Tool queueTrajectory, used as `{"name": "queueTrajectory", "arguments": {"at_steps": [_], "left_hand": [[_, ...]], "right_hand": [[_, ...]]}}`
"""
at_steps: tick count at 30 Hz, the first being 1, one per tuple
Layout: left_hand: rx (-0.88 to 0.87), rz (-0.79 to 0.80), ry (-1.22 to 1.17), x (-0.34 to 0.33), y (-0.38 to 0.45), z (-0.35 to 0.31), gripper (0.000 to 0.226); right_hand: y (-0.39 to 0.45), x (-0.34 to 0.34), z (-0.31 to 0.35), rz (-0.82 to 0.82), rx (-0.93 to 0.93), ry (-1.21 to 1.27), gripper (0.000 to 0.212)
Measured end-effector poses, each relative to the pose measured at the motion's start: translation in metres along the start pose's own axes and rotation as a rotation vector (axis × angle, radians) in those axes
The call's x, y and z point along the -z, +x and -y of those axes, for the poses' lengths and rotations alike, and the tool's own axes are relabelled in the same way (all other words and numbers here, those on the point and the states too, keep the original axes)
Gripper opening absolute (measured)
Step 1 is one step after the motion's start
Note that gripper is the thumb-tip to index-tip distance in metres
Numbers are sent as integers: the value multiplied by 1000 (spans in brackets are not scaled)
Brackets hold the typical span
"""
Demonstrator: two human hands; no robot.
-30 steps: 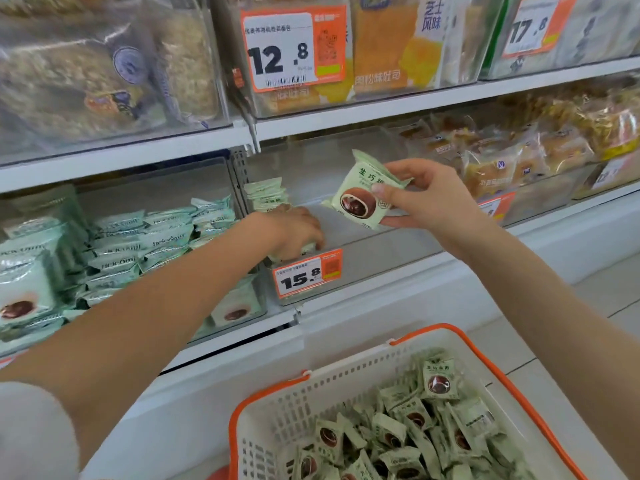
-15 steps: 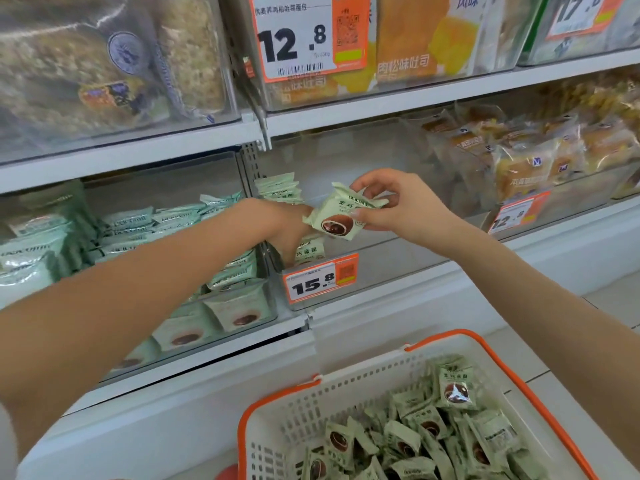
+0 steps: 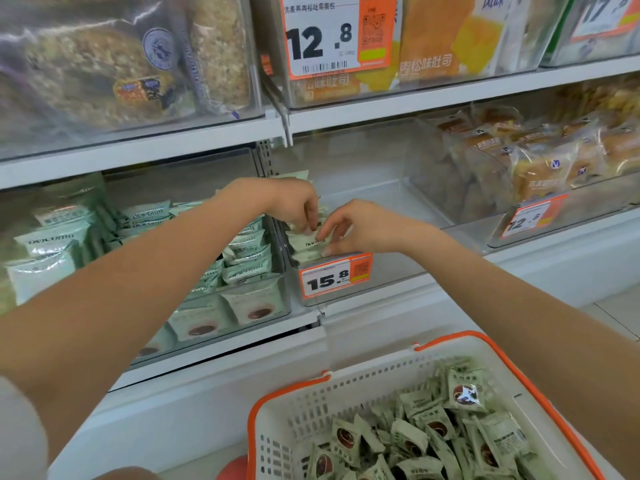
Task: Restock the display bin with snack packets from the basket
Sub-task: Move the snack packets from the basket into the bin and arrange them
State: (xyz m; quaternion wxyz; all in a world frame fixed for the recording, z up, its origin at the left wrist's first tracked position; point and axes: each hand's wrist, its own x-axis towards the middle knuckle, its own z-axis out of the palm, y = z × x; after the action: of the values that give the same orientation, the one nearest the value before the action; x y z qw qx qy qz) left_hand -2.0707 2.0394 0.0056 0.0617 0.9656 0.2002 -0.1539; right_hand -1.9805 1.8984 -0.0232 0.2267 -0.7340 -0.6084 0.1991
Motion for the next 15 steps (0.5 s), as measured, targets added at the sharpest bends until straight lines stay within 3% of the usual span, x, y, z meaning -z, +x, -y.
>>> {"name": "queueTrajectory", "arguments": {"at_steps": [9, 15], "left_hand": [[64, 35, -73, -5, -2, -3, 20], [35, 30, -110, -3, -9, -5, 17]], "right_hand": [[17, -6, 0, 135, -131, -58, 8], [14, -4, -14, -117, -298, 114, 19]]}}
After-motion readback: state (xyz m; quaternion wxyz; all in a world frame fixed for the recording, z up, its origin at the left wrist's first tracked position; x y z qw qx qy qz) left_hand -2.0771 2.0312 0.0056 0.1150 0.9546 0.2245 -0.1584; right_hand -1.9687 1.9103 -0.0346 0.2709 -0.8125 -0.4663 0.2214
